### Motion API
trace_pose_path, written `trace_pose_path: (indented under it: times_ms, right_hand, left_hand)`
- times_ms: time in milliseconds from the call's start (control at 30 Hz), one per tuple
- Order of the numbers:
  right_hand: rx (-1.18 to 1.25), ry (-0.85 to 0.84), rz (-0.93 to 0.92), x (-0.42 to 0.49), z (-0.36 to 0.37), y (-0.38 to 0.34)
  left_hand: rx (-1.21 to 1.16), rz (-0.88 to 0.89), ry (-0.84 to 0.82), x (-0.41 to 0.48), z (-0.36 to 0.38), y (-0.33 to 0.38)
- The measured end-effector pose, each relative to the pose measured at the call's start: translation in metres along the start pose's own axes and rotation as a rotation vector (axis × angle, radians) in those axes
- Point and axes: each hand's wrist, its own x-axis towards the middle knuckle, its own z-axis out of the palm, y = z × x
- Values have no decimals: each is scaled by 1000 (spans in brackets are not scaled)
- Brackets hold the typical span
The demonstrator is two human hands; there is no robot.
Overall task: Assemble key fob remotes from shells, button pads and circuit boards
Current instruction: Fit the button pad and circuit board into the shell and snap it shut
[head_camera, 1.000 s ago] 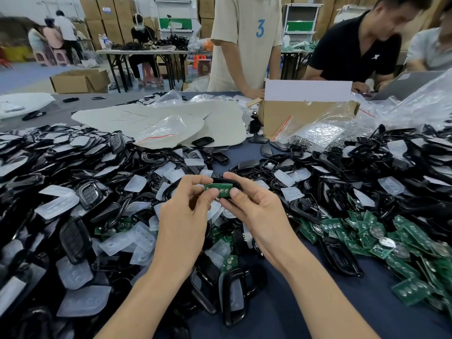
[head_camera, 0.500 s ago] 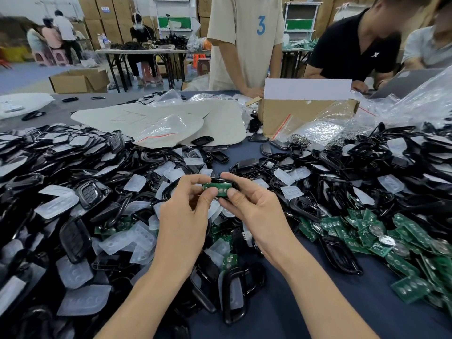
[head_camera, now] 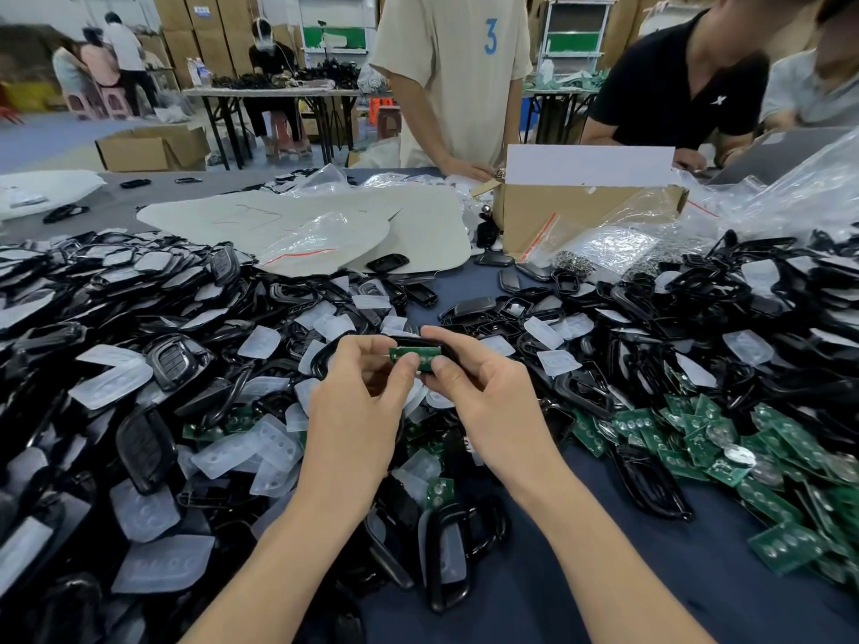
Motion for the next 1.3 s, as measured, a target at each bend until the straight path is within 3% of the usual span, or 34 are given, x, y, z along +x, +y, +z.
trace_pose_path:
  times_ms: [900, 1300]
  right_hand:
    - [21, -10, -22, 0, 0, 1]
    - [166, -56, 15, 0, -3, -4]
  left_hand:
    - [18, 0, -6, -1, -3, 0]
    - [-128, -8, -42, 4, -5, 6]
